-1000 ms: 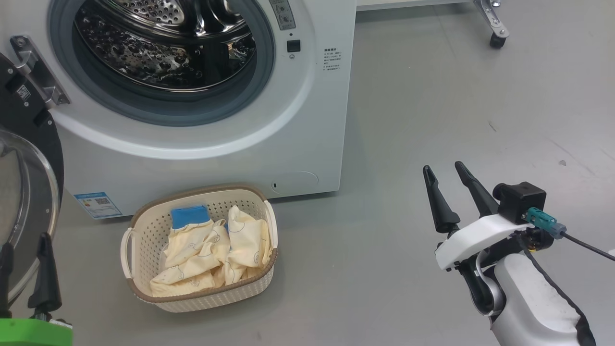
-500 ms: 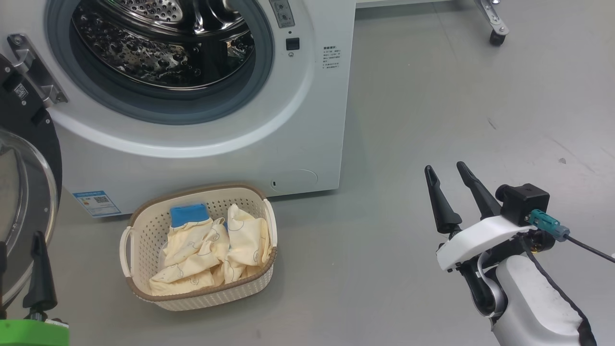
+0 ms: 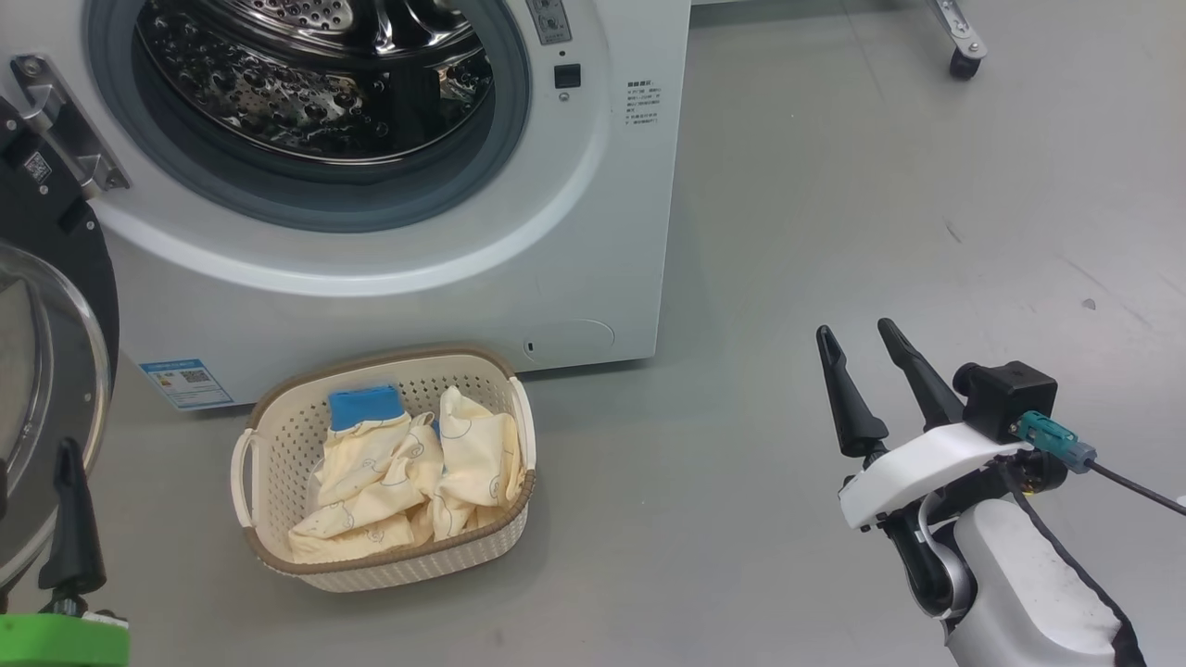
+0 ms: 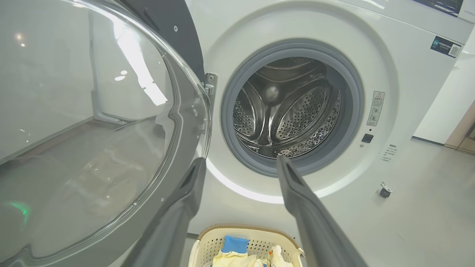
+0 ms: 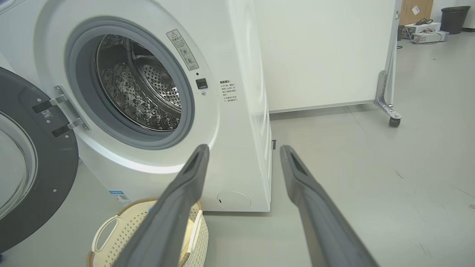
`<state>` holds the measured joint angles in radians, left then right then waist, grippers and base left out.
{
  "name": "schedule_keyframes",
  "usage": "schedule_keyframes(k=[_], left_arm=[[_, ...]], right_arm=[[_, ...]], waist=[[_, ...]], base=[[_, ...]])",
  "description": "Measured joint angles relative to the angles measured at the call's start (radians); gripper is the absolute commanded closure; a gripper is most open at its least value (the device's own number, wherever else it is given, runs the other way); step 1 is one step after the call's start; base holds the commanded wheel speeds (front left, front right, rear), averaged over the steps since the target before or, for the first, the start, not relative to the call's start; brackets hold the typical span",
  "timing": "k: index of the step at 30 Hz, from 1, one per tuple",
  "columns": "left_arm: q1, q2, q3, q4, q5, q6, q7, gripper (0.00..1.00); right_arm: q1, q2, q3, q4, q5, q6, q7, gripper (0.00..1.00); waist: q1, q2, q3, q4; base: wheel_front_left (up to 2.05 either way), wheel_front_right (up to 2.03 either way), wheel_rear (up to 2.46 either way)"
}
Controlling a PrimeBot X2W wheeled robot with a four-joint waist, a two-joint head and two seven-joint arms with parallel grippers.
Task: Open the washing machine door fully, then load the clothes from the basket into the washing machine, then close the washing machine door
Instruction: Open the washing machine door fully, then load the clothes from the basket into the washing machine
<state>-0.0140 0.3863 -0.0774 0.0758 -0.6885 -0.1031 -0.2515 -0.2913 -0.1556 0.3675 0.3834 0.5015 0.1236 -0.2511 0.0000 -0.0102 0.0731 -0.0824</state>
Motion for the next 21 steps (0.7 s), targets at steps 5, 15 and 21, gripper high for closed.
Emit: schedule_keyframes(k=[5, 15, 21], left_arm=[[0.002, 0.000, 0.005, 0.000, 0.012, 0.000, 0.000, 0.00], [0.002, -0.002, 0.009, 0.000, 0.015, 0.000, 0.000, 0.00], [0.002, -0.005, 0.010, 0.002, 0.016, -0.001, 0.000, 0.00]], right_arm=[[0.000, 0.001, 0.000, -0.003, 0.000, 0.000, 0.000, 0.00], [0.000, 0.002, -0.002, -0.004, 0.000, 0.000, 0.000, 0.00], [0.000, 0.002, -0.003, -0.004, 0.000, 0.000, 0.000, 0.00]], waist=[[0.0000, 0.0000, 0.003, 0.001], [0.0000, 0.0000, 0.003, 0.004], [0.0000, 0.0000, 0.002, 0.006]], base=[[0.00, 0.00, 0.00], [0.21, -0.21, 0.00], [0.54, -0.54, 0.00]])
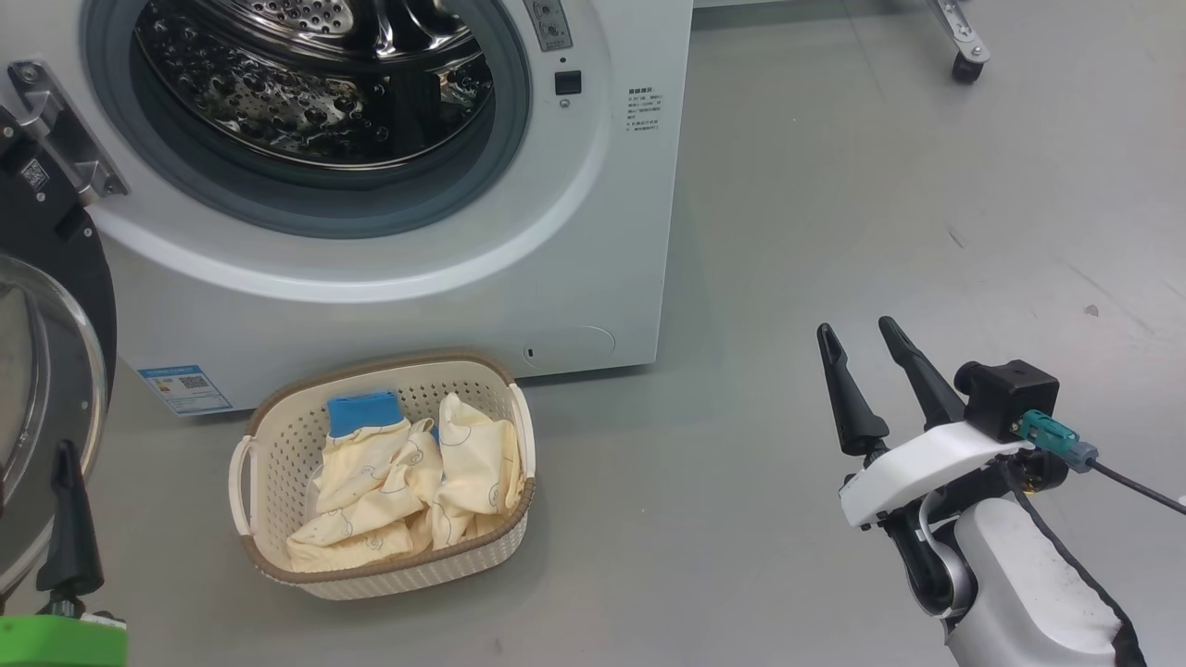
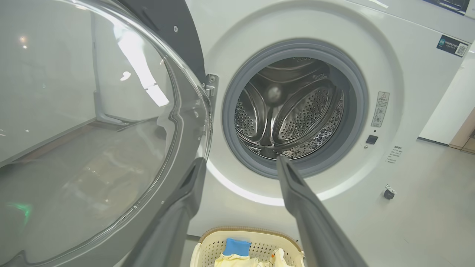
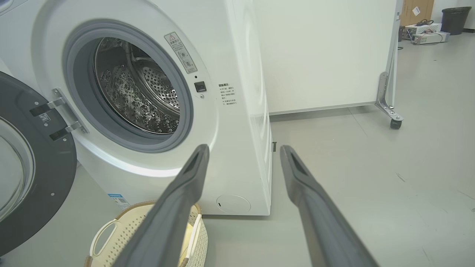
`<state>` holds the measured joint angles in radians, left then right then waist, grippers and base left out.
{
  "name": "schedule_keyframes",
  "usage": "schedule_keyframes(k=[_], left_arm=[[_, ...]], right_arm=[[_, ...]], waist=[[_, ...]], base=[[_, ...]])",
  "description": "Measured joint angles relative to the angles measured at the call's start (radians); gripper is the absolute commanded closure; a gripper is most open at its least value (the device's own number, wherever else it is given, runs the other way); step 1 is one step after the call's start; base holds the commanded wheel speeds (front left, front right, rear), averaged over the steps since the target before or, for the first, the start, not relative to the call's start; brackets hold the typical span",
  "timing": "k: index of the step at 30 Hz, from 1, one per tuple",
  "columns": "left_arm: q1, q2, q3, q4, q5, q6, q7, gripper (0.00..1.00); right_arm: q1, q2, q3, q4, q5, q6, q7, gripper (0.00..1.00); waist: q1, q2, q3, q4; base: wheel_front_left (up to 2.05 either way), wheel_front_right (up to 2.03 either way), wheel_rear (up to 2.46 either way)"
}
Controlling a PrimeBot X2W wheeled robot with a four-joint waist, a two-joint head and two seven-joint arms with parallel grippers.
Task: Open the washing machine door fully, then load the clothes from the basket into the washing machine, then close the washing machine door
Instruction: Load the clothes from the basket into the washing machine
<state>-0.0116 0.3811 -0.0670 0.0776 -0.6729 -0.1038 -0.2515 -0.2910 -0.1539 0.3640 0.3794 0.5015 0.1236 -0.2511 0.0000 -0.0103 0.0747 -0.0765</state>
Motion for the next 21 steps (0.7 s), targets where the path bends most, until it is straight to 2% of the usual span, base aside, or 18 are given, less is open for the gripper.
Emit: schedule_keyframes(k=[21], left_arm=[[0.000, -0.009, 0.007, 0.006, 0.005, -0.008, 0.000, 0.00]], right_arm=[[0.000, 0.004, 0.001, 0.000, 0.000, 0.000, 0.000, 0.00]], waist=[[0.0000, 0.0000, 0.005, 0.011]], base=[[0.99, -0.99, 0.00]])
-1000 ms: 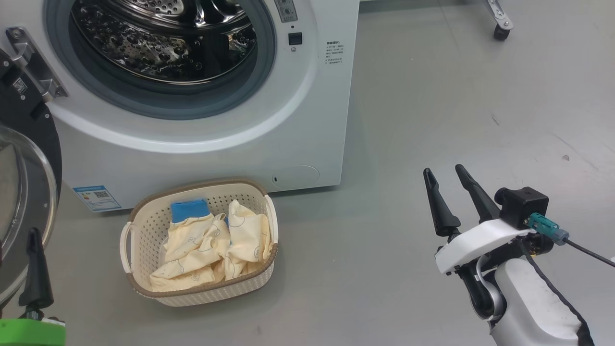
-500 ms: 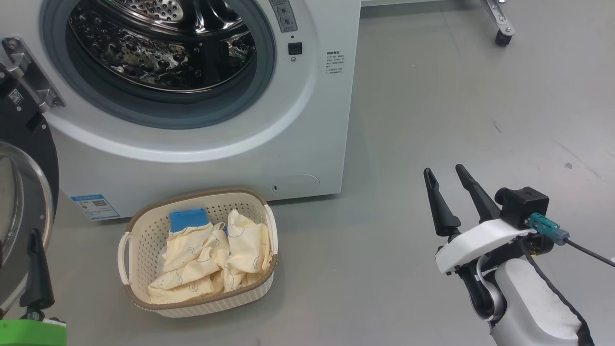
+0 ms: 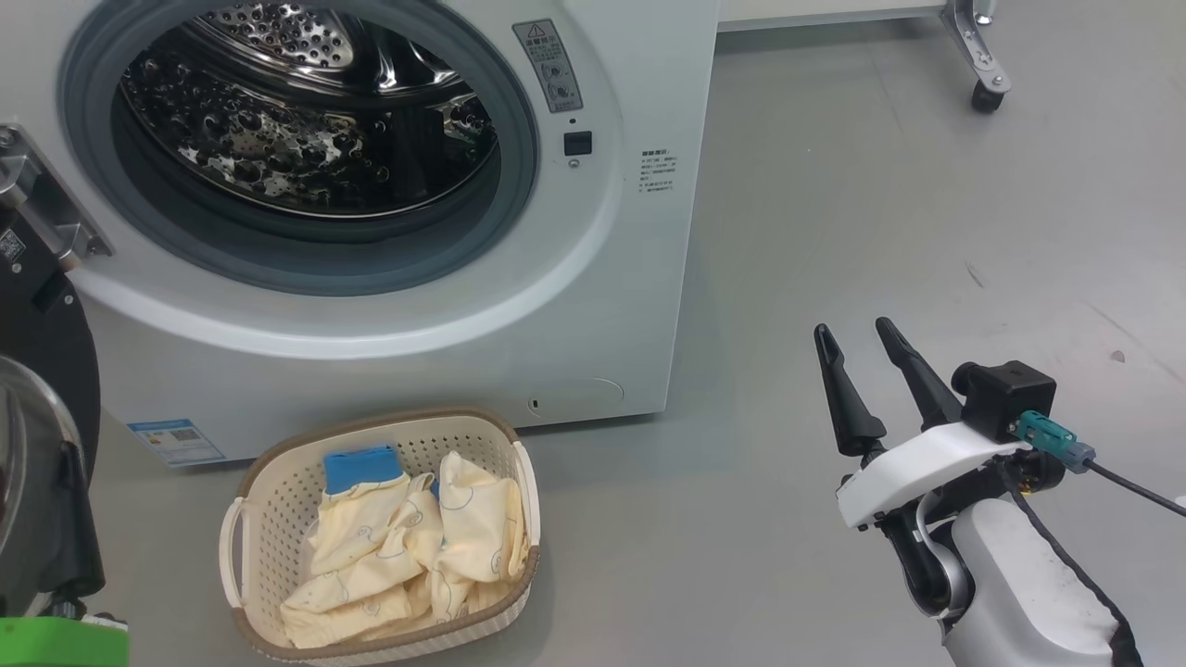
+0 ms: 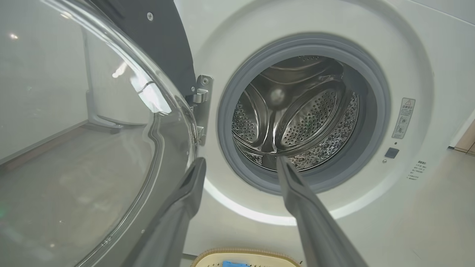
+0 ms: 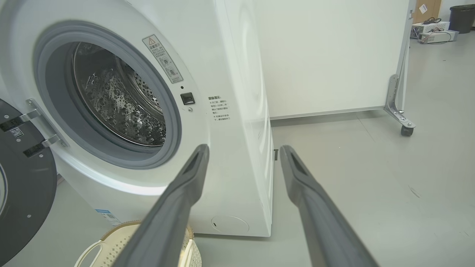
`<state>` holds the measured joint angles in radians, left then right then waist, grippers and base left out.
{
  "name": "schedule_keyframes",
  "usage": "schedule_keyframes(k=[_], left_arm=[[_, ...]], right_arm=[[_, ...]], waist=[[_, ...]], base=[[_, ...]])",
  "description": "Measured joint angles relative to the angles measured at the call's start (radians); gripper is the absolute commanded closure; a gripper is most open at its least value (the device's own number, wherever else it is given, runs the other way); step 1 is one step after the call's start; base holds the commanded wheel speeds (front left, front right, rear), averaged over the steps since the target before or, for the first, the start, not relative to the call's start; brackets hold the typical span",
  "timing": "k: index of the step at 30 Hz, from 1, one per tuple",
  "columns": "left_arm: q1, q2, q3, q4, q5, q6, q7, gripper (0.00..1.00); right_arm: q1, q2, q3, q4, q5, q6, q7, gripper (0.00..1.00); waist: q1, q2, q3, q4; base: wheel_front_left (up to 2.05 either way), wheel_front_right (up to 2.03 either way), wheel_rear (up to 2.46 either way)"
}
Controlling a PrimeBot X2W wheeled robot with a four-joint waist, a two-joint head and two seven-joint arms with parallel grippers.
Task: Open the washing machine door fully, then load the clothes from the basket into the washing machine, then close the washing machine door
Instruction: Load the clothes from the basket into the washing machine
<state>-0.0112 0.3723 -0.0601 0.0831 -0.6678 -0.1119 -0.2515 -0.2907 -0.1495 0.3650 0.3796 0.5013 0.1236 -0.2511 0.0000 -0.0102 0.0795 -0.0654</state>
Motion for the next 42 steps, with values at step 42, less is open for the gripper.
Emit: schedule_keyframes(k=[42], left_arm=[[0.000, -0.002, -0.005, 0.010, 0.009, -0.003, 0.000, 0.00]], right_arm=[[0.000, 0.002, 0.017, 0.005, -0.001, 0.000, 0.000, 0.00]], waist=[[0.0000, 0.0000, 0.010, 0.010]], base=[[0.26, -0.26, 0.00]])
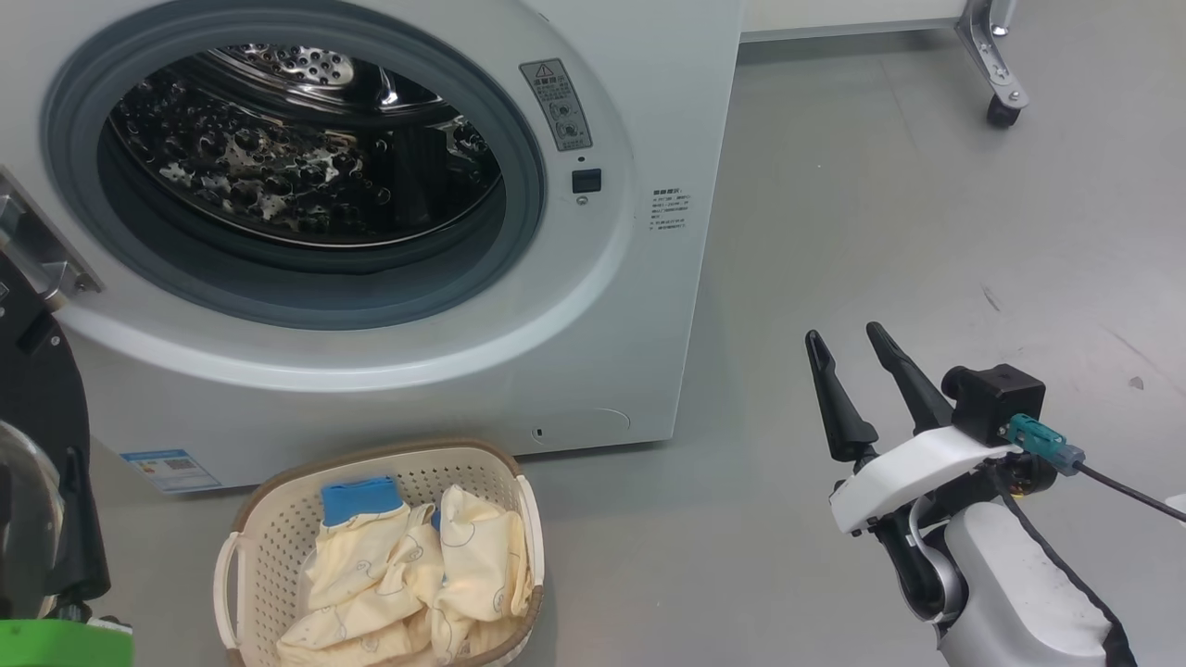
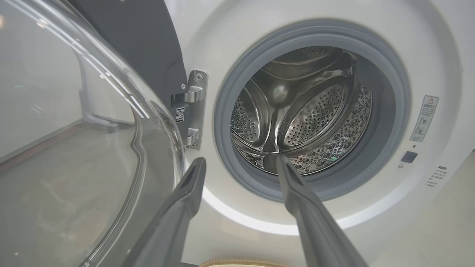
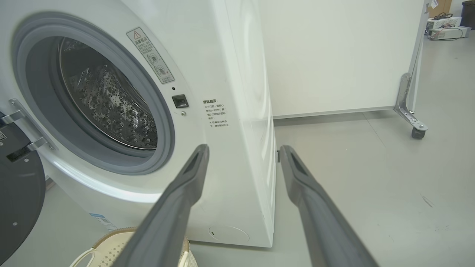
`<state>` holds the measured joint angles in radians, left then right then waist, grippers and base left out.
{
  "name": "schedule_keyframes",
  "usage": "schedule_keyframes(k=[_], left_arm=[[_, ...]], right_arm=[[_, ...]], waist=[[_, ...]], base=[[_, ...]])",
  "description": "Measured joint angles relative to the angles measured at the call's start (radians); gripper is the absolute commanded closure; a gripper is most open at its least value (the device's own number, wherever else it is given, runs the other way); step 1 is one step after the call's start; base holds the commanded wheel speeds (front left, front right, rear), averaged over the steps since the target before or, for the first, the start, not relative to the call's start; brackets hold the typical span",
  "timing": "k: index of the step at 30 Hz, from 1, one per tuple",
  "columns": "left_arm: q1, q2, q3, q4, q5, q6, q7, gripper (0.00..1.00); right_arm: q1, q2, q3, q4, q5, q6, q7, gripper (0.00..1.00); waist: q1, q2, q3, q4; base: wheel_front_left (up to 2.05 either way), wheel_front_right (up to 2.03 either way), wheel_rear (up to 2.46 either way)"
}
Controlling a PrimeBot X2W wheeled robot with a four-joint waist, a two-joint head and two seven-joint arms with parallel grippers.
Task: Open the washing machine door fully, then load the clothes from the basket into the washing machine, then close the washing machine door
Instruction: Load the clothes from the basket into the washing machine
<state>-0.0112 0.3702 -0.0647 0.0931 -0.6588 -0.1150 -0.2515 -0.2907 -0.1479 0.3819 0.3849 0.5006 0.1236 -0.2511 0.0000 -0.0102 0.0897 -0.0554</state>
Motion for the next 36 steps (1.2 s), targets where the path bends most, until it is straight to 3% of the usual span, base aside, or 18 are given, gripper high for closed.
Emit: schedule_keyframes(k=[19, 36], left_arm=[[0.000, 0.015, -0.007, -0.025, -0.002, -0.003, 0.000, 0.00], [-0.009, 0.069, -0.048, -0.044, -0.036, -0.007, 0.005, 0.00]], right_arm=[[-0.001, 0.021, 0.009, -0.021, -0.010, -0.002, 0.000, 0.00], [-0.037, 0.049, 0.018, -0.055, -0.035, -0.038, 0.000, 0.00]], waist=[[0.0000, 0.0000, 0.069, -0.016], [0.0000, 0.0000, 0.207, -0.052]], base=[[0.00, 0.00, 0.00], [0.00, 0.00, 0.00]])
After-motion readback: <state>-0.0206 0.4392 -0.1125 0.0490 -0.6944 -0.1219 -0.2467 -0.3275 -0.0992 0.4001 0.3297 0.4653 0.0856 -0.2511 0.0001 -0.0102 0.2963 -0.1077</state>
